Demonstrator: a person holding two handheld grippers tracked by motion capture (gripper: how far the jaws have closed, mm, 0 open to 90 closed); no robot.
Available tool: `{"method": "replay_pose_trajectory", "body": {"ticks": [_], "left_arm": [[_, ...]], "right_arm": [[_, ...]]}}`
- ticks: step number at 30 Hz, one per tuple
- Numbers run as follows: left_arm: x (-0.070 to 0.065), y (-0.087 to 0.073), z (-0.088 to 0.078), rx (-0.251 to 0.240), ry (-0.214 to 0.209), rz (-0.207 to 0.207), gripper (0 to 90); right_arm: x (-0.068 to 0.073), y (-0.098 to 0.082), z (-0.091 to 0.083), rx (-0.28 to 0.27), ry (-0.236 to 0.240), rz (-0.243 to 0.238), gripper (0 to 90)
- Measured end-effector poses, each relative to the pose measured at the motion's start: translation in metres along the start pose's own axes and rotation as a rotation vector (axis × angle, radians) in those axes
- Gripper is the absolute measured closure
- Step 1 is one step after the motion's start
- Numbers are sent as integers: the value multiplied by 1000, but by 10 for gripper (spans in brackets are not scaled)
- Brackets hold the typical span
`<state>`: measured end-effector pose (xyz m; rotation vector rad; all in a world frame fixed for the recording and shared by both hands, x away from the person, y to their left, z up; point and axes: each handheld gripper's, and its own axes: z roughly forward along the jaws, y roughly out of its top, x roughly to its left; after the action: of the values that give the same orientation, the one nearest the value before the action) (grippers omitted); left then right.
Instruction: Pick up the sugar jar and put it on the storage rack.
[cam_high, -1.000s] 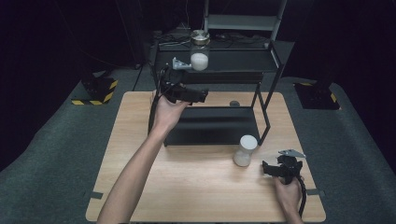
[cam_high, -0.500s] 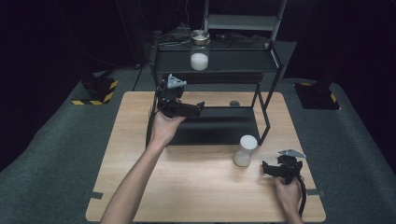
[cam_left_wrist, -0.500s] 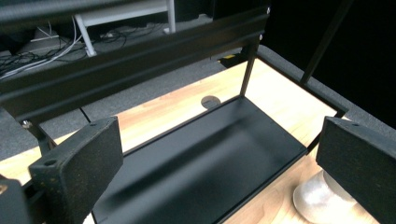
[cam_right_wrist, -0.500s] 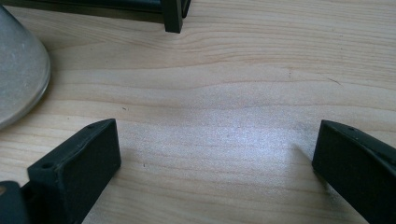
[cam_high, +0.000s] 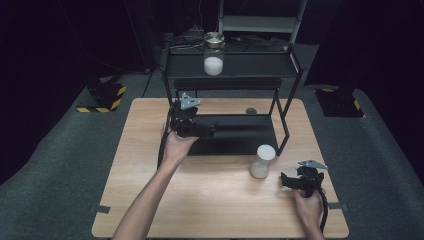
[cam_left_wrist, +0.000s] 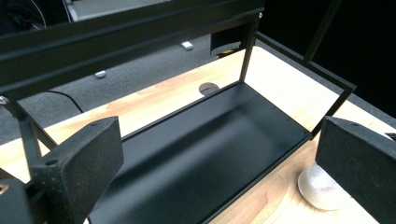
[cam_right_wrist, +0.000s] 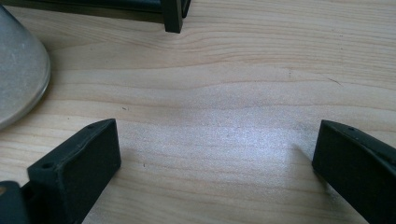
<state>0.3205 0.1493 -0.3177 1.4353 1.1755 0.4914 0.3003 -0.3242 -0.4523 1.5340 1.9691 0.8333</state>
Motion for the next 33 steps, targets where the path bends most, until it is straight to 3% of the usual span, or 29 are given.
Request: {"method": "replay_pose_trajectory", "body": {"ticks": [5, 8, 13, 33], "left_arm": [[2, -12, 2, 5, 4, -3, 10], [0, -20, 4, 19, 26, 27, 11], [1, -34, 9, 48, 30, 31, 12], [18, -92, 20, 92, 56, -44, 13]], "right_arm": [[0, 0, 0, 0, 0, 0, 0], [0, 0, 0, 0, 0, 0, 0], [0, 0, 0, 0, -1, -1, 0], [0, 0, 0, 0, -1, -1, 0]]}}
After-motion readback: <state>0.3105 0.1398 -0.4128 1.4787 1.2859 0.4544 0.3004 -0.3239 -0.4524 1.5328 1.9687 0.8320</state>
